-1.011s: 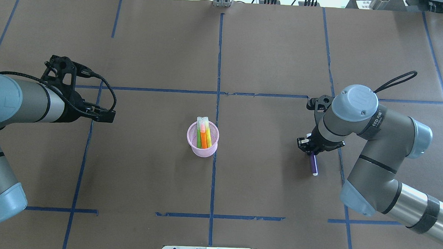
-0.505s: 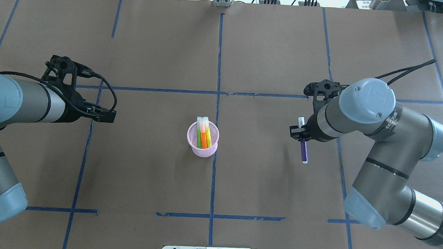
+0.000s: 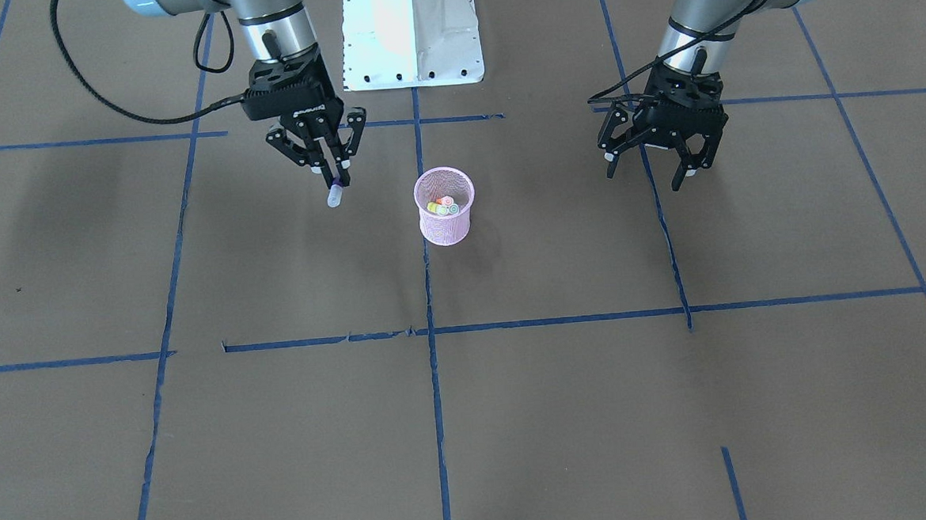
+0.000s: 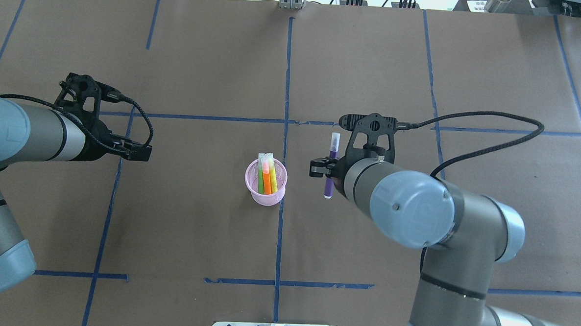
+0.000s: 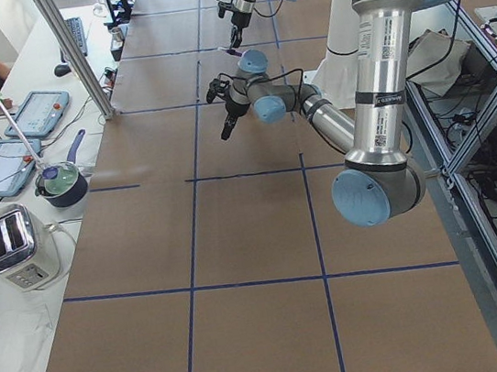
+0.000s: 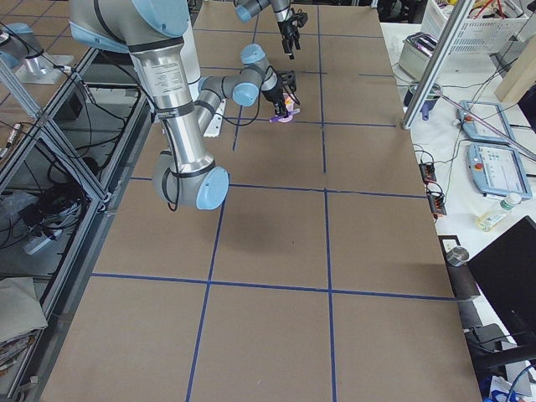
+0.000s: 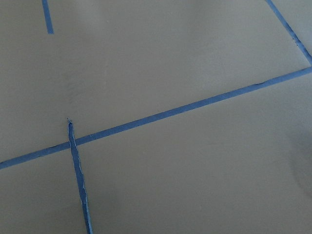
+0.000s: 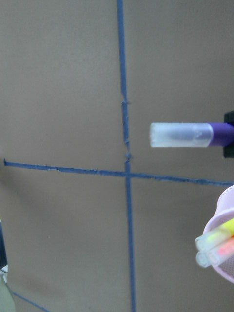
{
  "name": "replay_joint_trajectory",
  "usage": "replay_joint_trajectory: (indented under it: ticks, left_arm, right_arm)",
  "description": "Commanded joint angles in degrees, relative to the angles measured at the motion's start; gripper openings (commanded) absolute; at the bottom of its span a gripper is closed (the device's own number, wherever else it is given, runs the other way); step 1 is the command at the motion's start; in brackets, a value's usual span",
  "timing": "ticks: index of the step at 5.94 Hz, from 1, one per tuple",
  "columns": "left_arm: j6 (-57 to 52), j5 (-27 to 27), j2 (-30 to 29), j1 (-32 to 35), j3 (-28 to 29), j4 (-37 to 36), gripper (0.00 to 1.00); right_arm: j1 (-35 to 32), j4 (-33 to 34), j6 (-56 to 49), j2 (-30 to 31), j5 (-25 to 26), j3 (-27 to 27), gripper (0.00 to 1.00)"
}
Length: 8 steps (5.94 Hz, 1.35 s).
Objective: Collect pens into pen holder
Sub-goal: 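Lift the purple marker with the right gripper over the pink cup, then lower the purple marker into the cup and open the right gripper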
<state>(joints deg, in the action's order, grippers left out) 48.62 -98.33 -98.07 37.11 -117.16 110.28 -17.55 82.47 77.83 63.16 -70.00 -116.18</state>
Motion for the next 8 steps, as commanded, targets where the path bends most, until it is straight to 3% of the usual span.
replay_joint_trajectory:
  ticks: [1, 3, 4, 6, 7, 8]
  left_arm:
    - [-0.3, 0.0, 0.1, 0.1, 0.2, -0.1, 1.0]
    - [-0.2, -0.1, 0.1, 0.0, 0.2, -0.1, 1.0]
    - [-0.2, -0.1, 0.1, 0.0, 0.1, 0.0, 1.0]
    - [-0.2, -0.1, 0.1, 0.0, -0.1, 0.0, 1.0]
    - [0.0, -0.1, 0.0, 0.0, -0.3, 0.0, 1.0]
    - [0.0, -0.1, 0.0, 0.0, -0.3, 0.0, 1.0]
  right_arm:
    - [10.5, -4.7, 8.7, -1.2, 26.7, 3.7, 0.0]
    - [12.5, -9.9, 15.4, -4.7, 38.6, 12.1, 0.0]
    - [13.0, -11.4, 15.4, -6.7, 40.1, 15.0, 0.01]
    - [13.2, -12.0, 15.4, -6.6, 40.3, 15.5, 0.04]
    - [13.2, -12.0, 15.3, -6.7, 40.5, 15.7, 0.13]
    - [13.2, -12.0, 15.2, -7.0, 40.5, 15.8, 0.4]
